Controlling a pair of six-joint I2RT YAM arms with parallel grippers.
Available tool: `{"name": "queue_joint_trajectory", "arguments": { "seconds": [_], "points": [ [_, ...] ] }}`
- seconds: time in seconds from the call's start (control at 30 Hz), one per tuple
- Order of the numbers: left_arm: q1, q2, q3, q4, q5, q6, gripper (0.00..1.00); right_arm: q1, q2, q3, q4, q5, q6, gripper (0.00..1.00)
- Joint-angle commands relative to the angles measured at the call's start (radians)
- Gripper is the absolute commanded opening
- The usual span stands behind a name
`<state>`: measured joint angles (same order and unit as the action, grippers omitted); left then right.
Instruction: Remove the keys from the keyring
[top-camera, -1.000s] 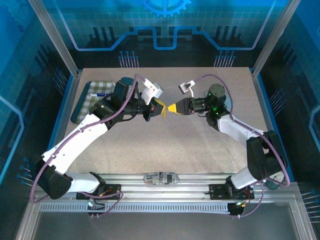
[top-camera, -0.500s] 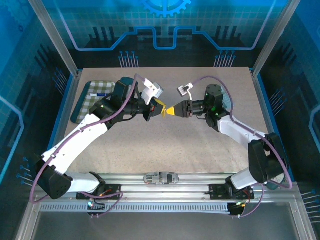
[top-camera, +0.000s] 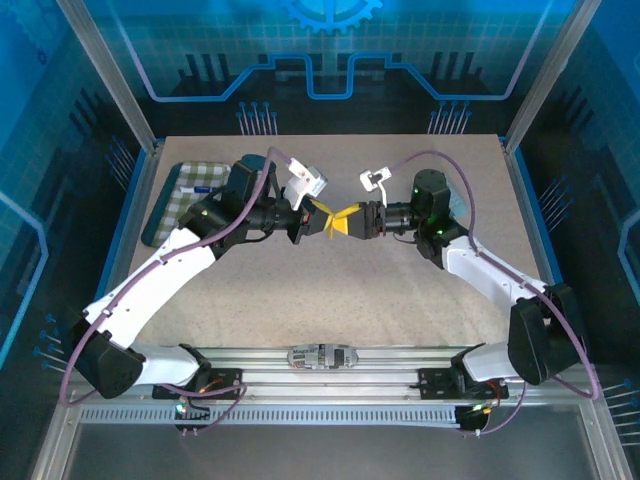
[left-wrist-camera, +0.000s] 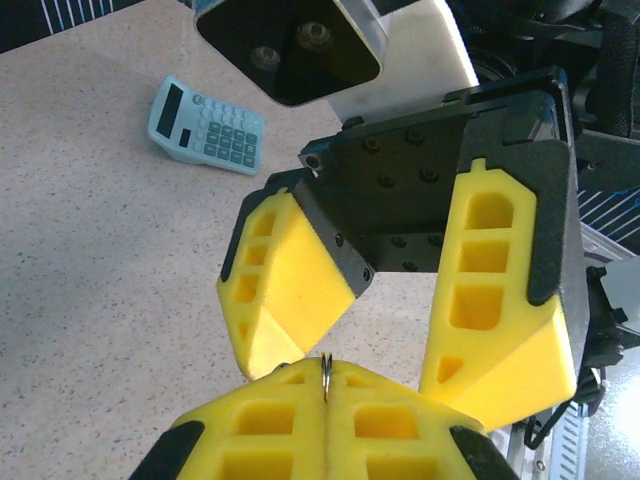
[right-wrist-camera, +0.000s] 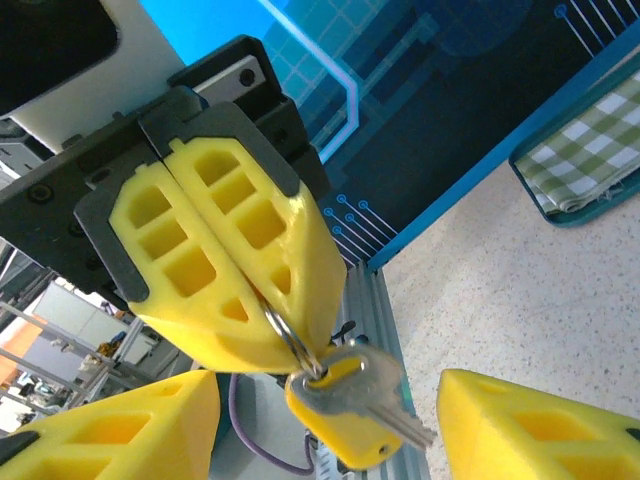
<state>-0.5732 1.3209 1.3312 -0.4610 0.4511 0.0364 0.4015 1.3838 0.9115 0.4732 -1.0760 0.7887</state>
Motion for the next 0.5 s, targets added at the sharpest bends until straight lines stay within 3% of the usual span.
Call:
{"name": "queue_joint_trajectory", "arguments": {
  "seconds": [0.0,0.13,0.3,0.47],
  "points": [
    [0.005,-0.031,0.017,0.031,0.072,-0.035,0.0,0.015,0.001,-0.01,0.139,-0.007,0.049,0.6],
    [0.006,-0.037,0.025,0.04,0.089,-0.049,0.0,0.017,0.022,-0.025,0.302,-0.048,0.159,0.57],
    [0.027,-0.05,0.026,0.069,0.114,-0.078,0.0,0.023,0.043,-0.026,0.383,-0.084,0.223,0.52],
    [0.045,-0.057,0.024,0.072,0.11,-0.076,0.0,0.013,0.059,-0.026,0.479,-0.104,0.304,0.41]
  ]
}}
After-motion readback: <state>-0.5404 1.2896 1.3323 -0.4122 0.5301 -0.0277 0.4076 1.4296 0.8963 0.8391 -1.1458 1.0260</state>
